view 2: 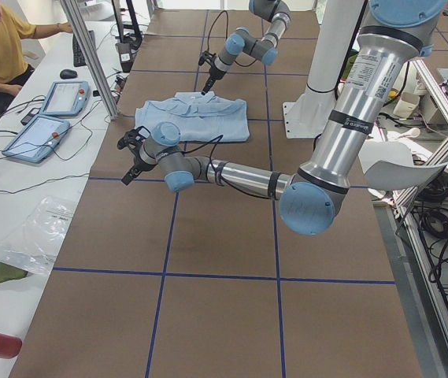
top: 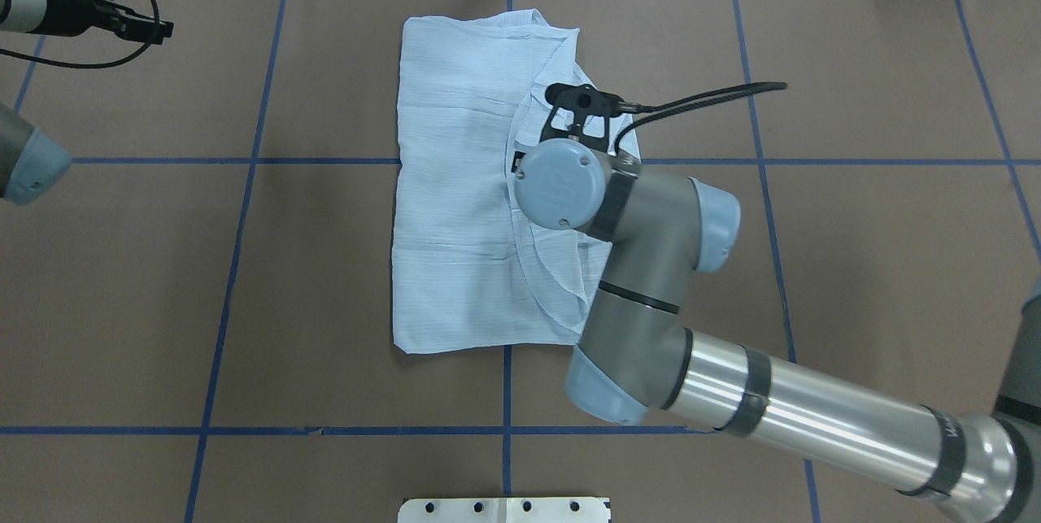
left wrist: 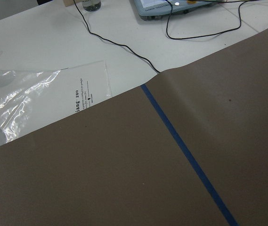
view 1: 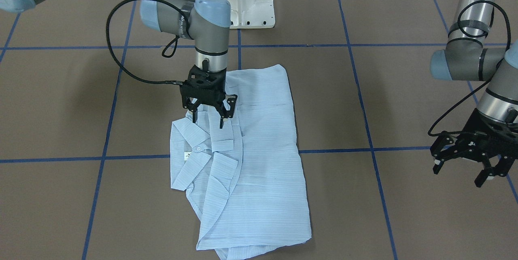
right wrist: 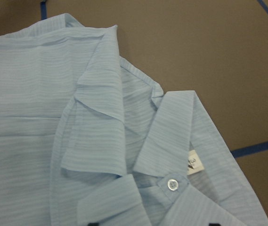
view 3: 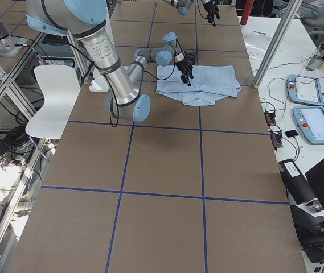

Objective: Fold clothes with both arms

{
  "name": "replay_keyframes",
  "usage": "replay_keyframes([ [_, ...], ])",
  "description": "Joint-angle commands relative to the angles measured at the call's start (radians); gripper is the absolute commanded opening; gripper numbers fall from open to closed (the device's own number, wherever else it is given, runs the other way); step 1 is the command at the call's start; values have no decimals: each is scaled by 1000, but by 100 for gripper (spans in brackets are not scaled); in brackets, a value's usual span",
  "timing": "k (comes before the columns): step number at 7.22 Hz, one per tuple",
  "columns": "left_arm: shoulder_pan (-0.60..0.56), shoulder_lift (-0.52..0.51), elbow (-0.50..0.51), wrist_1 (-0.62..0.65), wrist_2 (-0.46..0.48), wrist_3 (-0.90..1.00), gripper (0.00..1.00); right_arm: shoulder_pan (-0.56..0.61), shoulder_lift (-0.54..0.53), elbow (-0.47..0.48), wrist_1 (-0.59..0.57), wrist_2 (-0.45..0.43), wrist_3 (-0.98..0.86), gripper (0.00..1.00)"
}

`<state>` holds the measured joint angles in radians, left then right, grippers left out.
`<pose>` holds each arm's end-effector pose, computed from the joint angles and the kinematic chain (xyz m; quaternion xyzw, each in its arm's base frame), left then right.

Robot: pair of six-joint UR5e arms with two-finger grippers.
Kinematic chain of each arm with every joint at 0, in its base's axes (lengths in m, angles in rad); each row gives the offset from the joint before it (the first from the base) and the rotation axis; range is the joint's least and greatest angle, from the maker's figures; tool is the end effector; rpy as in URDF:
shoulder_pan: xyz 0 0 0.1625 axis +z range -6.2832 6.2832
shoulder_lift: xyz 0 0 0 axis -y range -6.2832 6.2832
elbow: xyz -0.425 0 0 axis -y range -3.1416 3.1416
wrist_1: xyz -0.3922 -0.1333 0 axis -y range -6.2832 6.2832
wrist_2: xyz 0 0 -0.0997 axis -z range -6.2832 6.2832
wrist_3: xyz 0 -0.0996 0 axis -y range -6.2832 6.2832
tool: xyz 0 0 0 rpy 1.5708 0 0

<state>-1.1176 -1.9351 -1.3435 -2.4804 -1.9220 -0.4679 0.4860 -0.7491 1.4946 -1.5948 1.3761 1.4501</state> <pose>0.2047 -0.6465 0.4665 0.3735 0.3542 0.0810 0.8535 -0.5820 -0.4800 0.1934 0.1917 -0.3081 0.2029 0.9095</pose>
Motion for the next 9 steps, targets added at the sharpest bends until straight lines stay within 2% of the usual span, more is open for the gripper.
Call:
replay_keyframes([
  [1, -1, 7, -2, 0, 0, 0, 100, 25, 211, -275, -28, 36, -94, 100],
  [4, -1, 18, -11, 0, 0, 0, 100, 31, 319, -494, -30, 70, -201, 100],
  [6, 1, 19, -13, 0, 0, 0, 100, 31, 330, -548, -30, 72, -230, 100],
  [9, 1, 19, -17, 0, 0, 2, 100, 31, 330, -579, -39, 72, -260, 100],
])
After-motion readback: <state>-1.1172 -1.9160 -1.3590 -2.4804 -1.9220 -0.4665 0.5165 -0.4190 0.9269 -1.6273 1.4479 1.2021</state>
